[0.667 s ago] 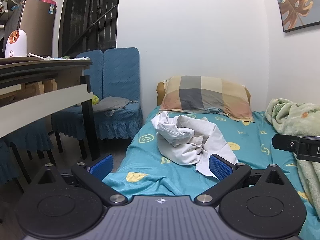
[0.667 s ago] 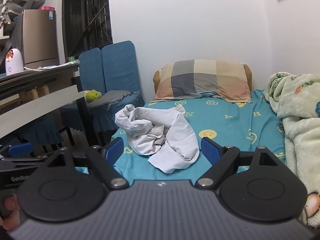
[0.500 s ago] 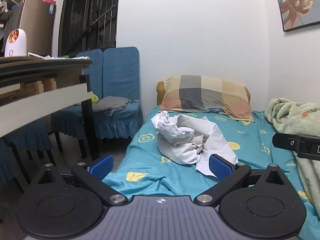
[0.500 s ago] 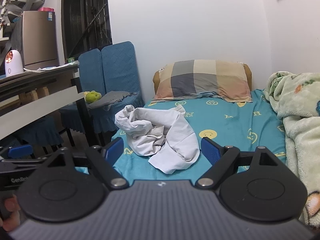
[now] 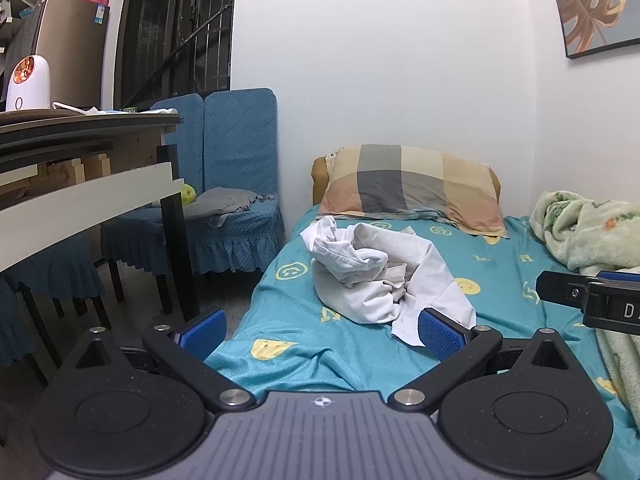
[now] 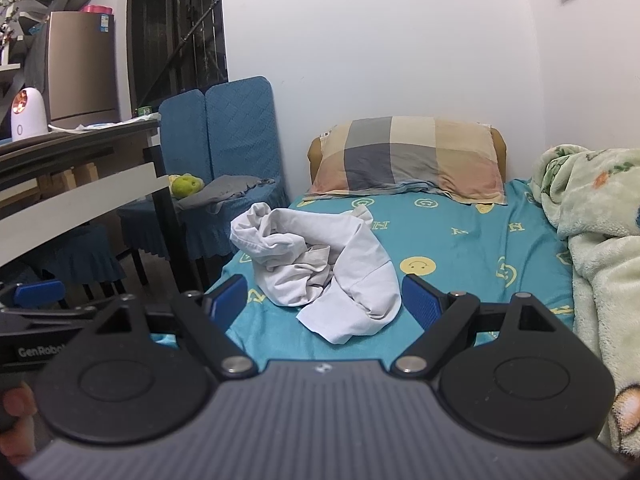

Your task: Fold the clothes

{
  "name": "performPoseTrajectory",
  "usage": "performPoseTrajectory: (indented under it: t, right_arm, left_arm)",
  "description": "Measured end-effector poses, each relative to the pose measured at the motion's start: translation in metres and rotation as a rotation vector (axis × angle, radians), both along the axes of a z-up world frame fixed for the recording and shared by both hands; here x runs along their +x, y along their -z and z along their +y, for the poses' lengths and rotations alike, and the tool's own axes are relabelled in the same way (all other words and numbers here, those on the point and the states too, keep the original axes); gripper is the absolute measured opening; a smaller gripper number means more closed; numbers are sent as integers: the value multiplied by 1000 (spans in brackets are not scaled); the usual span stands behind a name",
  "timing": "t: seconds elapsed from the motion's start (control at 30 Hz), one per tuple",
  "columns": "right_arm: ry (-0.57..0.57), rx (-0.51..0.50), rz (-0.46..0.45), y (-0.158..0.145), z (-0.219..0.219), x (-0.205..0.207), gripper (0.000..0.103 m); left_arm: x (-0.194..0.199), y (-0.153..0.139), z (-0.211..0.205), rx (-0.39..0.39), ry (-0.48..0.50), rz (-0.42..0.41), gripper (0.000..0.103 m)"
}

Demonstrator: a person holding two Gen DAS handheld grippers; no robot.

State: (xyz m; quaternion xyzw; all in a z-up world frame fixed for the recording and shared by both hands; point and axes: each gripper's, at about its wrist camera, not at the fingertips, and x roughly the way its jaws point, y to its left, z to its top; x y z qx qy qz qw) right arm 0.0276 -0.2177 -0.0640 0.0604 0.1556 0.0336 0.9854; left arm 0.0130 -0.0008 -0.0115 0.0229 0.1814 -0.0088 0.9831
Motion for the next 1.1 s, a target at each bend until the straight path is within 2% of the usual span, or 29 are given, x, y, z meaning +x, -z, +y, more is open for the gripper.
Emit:
performPoseTrajectory:
  t: [0.8, 0.97, 1.1]
  right_arm:
    - [2, 9, 0, 0, 0, 1, 86]
    - [-1, 25, 1, 0, -2, 1, 86]
    - [-1, 37, -2, 0, -3, 1, 86]
  left_arm:
    - [0, 0, -1, 3, 8, 0, 103]
    - [1, 0, 1, -38, 40, 22, 103]
    - [2, 2, 1, -38, 45, 27, 103]
